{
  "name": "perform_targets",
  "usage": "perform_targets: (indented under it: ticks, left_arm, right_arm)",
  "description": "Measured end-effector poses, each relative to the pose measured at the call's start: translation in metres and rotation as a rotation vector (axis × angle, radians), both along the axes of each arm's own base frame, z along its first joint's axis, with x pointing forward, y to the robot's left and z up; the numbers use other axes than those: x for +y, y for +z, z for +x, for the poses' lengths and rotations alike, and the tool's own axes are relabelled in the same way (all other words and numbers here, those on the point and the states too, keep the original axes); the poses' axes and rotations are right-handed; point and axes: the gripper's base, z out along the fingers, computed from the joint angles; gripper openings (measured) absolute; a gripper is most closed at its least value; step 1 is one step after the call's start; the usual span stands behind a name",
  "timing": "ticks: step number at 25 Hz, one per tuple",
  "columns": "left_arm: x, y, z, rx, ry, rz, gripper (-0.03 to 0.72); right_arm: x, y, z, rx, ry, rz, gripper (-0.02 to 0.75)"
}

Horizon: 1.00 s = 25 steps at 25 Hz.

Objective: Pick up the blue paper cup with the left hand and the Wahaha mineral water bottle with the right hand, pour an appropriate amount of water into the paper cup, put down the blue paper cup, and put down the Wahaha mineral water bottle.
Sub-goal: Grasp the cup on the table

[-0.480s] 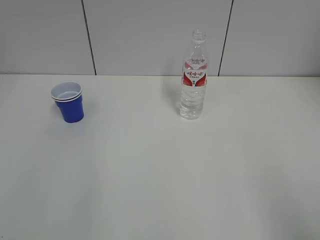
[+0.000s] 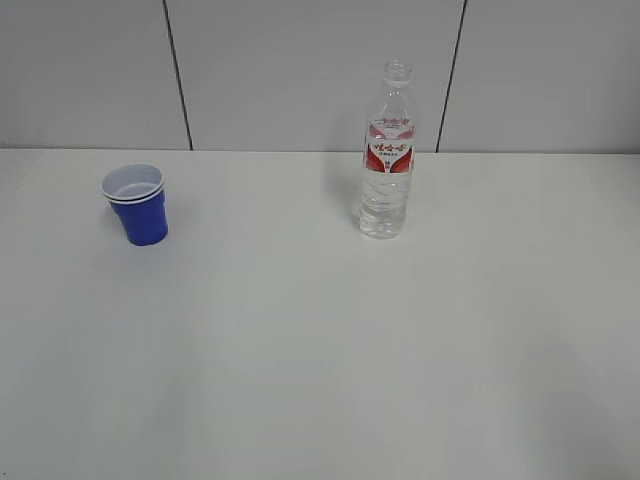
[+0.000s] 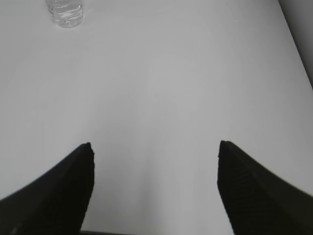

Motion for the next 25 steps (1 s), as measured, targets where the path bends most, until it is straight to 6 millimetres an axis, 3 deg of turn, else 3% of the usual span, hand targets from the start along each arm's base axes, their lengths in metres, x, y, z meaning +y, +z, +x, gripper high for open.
perform_targets:
  ticks: [25]
  left_arm:
    - [-0.0004, 0.0052, 0.0006, -0.023, -0.003, -0.005, 0.425]
  right_arm:
    - [0.0000, 0.0000, 0.0000, 0.000, 0.000, 0.000, 0.587]
